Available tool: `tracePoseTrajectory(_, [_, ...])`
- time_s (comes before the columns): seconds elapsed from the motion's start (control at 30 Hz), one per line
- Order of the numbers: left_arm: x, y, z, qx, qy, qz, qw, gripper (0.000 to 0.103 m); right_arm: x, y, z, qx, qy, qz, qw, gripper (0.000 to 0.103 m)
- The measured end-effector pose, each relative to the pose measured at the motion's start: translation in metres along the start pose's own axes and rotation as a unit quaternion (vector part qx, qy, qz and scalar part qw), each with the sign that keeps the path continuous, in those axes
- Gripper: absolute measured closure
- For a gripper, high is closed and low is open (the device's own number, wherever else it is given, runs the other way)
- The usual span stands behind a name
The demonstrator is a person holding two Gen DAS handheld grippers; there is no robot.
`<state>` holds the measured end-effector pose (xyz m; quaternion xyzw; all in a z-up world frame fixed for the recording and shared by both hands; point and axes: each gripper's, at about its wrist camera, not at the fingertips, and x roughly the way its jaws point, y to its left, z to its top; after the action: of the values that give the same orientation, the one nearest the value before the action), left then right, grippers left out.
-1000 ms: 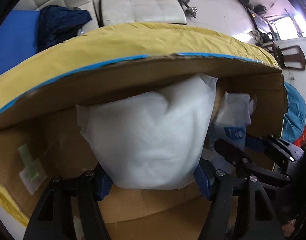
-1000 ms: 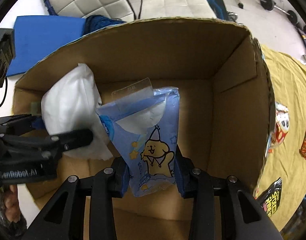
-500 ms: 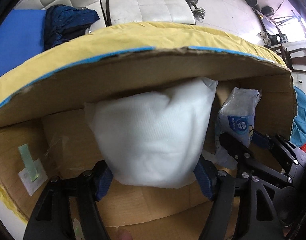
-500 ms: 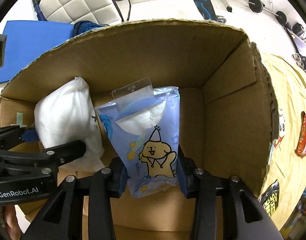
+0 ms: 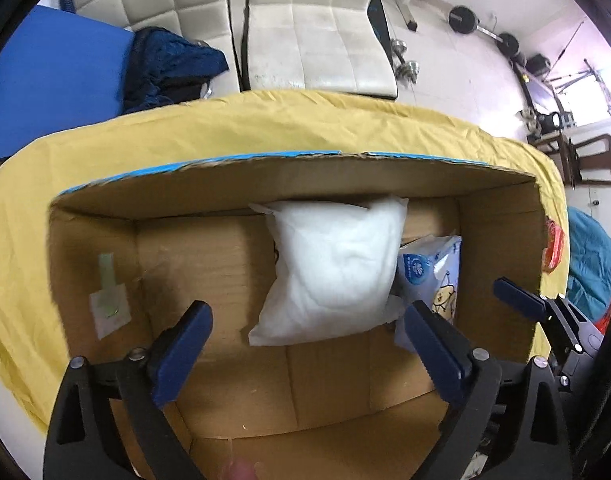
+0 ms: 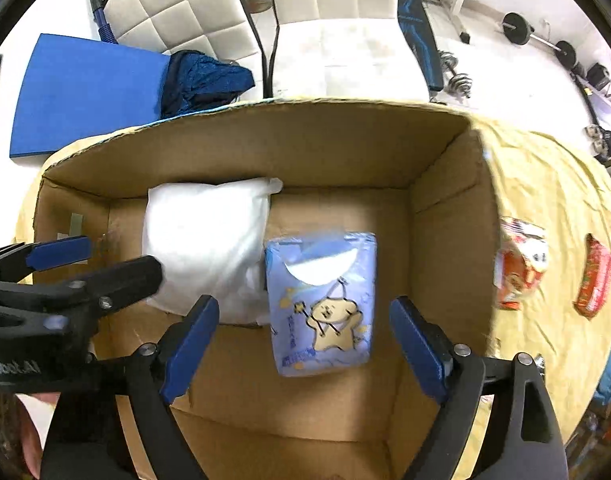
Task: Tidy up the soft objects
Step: 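Lift both tools out of the box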
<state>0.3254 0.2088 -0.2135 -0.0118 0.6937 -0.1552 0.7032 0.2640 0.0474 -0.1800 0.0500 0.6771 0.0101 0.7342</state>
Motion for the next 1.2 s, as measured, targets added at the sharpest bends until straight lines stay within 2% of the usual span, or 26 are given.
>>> tracePoseTrajectory(0.07, [-0.011, 0.0, -0.009, -0.006, -0.02, 0.0, 0.9998, 0.003, -0.008, -0.001, -0.007, -0.003, -0.007, -0.011, 1.0, 0.012])
tracePoseTrajectory(0.17, [-0.024, 0.002, -0.024, -0.013, -0.051, 0.006, 0.9986, 0.0, -0.019, -0.001, -0.023, -0.008, -0.014, -0.022, 1.0, 0.0])
tracePoseTrajectory(0.3, [-0.037, 0.006, -0.053, -0.024, -0.089, 0.021, 0.9956, 0.0, -0.031, -0.002, -0.046, -0.014, -0.026, -0.03, 0.999, 0.0])
tracePoseTrajectory(0.47, [-0.051, 0.002, -0.09, -0.028, -0.119, 0.047, 0.9914, 0.0, -0.044, -0.001, -0.068, -0.015, -0.046, -0.029, 0.998, 0.0])
tracePoseTrajectory(0.7, [-0.075, -0.011, -0.133, -0.015, -0.153, 0.081, 0.9847, 0.0, -0.083, 0.004, -0.111, -0.024, -0.078, -0.028, 0.996, 0.0])
tracePoseTrajectory(0.97, [-0.114, -0.021, -0.177, -0.019, -0.175, 0.069, 0.982, 0.0, -0.133, 0.004, -0.152, -0.025, -0.105, -0.016, 0.994, 0.0])
tracePoseTrajectory(1.2, [-0.146, -0.035, -0.209, -0.01, -0.203, 0.083, 0.9756, 0.0, -0.169, 0.002, -0.181, -0.023, -0.119, 0.0, 0.993, 0.0])
